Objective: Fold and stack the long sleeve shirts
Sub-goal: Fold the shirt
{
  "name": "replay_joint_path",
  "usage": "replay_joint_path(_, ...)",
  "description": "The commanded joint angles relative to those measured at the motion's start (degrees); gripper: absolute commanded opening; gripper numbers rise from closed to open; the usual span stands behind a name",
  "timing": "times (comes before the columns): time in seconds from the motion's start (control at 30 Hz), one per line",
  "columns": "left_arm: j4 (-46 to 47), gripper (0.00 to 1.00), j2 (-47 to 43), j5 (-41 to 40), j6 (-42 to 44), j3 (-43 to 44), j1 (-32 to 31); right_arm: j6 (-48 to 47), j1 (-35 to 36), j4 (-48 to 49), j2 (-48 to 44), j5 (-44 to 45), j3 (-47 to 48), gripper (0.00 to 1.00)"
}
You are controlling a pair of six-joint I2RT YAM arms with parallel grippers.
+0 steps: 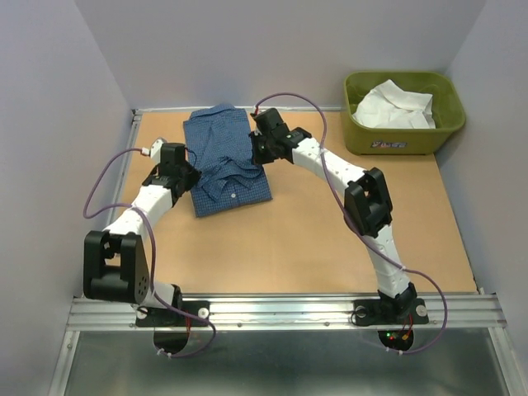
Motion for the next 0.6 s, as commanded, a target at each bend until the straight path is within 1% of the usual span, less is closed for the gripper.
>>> replay_joint_path(0.0, 4.3, 0.0, 3.2, 0.2, 3.3, 4.5, 1.1, -1.7, -0.5, 3.6, 2.4, 2.3, 6.3, 0.01)
replay_joint_path(0.13, 5.6, 0.0, 8.4, 0.6, 4.9, 6.3, 1.6, -2.5, -0.6, 5.0, 5.7, 2.4, 9.0, 0.03)
replay_joint_path(0.37, 7.7, 0.0, 14.3, 2.0, 5.6, 9.3, 3.4, -2.8, -1.5, 7.2, 8.9, 3.0, 12.1, 0.05)
replay_joint_path(0.4, 7.8, 0.0, 14.8, 2.1, 5.7, 9.7, 3.4, -2.9, -1.7, 7.5, 9.2, 3.0, 12.3, 0.07)
replay_joint_path(0.43, 7.9, 0.0, 15.9, 2.2, 5.8, 10.5, 3.5, -3.0, -1.8, 8.2, 9.5, 2.6, 12.7, 0.11)
replay_joint_path(0.57, 8.0, 0.0, 17.8, 2.3, 6.1, 11.8, 3.8, -3.2, -2.2, 9.2, 10.7, 2.1, 14.1, 0.13)
